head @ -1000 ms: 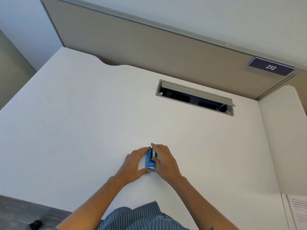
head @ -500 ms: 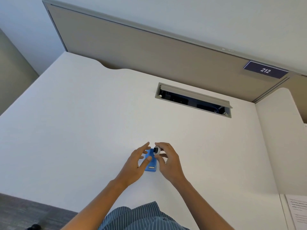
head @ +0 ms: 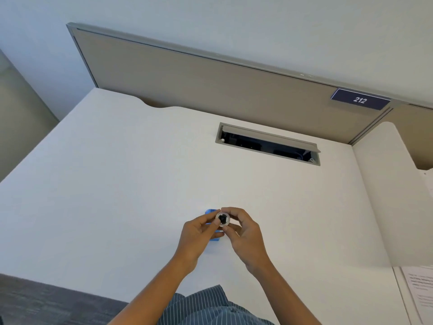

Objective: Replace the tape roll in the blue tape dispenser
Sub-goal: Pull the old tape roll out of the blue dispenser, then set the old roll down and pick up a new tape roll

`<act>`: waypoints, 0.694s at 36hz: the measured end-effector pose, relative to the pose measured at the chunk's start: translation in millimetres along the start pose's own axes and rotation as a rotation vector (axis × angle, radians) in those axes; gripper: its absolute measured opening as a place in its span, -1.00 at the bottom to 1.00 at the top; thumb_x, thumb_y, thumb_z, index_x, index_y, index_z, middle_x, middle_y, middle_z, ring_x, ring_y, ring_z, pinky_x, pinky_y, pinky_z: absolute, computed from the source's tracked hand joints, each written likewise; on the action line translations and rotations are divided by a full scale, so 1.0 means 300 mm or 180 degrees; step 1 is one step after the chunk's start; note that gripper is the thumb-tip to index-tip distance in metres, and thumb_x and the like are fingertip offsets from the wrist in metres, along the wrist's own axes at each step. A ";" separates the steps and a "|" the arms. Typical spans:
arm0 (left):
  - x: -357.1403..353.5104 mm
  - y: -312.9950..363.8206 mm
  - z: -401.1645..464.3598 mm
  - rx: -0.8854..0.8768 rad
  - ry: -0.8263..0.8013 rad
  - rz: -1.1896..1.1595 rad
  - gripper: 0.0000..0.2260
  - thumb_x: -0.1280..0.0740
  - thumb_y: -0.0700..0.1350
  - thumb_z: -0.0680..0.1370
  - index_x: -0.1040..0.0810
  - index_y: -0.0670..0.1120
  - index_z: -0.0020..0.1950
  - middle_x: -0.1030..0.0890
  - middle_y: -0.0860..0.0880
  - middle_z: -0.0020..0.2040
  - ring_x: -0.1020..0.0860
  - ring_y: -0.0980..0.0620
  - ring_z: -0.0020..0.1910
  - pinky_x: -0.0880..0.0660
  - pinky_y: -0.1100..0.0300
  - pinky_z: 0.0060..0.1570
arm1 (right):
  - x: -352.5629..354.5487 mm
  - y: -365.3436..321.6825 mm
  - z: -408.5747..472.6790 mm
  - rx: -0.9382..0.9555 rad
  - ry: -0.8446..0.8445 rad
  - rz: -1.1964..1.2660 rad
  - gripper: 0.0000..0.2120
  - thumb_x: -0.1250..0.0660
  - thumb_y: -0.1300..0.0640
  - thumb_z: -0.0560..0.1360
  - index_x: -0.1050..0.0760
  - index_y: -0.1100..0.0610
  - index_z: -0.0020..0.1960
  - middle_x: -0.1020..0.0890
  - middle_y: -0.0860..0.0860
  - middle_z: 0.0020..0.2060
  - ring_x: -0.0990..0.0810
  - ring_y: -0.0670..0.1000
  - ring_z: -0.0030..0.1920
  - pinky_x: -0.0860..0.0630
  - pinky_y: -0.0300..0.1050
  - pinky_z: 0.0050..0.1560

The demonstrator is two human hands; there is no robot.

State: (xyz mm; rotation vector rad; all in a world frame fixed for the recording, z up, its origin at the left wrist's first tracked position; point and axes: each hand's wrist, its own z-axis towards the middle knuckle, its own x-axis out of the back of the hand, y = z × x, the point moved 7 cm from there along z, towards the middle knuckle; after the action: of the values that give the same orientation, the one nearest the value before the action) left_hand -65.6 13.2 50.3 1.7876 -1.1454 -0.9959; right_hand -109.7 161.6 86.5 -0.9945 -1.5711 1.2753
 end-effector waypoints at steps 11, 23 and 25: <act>-0.023 0.001 -0.053 0.0198 0.0012 -0.0438 -0.76 -0.54 -0.14 0.54 -0.77 -0.12 0.20 -0.80 -0.15 0.10 -0.78 -0.18 0.08 -0.71 0.03 0.19 | 0.069 0.009 -0.041 -0.0227 0.0056 0.0041 -0.65 -0.53 0.22 0.56 -0.69 -0.12 0.25 -0.76 -0.08 0.17 -0.75 0.06 0.08 -0.71 0.21 0.19; -0.080 0.001 -0.082 0.0363 -0.0056 -0.0797 -0.73 -0.55 -0.04 0.45 -0.81 -0.14 0.10 -0.80 -0.17 0.06 -0.77 0.01 -0.06 -0.70 0.20 0.01 | 0.104 -0.070 -0.089 0.0715 0.0254 -0.0524 -0.64 -0.51 0.34 0.57 -0.71 0.07 0.32 -0.72 -0.07 0.12 -0.72 0.04 0.17 -0.72 -0.04 0.11; -0.090 0.002 -0.085 0.0371 -0.0064 -0.0863 -0.73 -0.56 -0.03 0.44 -0.81 -0.13 0.07 -0.80 -0.16 0.05 -0.77 0.02 -0.06 -0.70 0.21 0.00 | 0.111 -0.076 -0.094 0.0811 0.0272 -0.0514 -0.63 -0.50 0.35 0.57 -0.71 0.07 0.33 -0.72 -0.10 0.12 -0.73 0.04 0.17 -0.71 -0.09 0.12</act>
State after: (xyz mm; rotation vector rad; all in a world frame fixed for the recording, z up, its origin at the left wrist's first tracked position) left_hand -50.6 43.3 66.2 2.0706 -1.0079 -1.1242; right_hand -95.0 197.7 116.6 -0.7365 -1.3552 1.2659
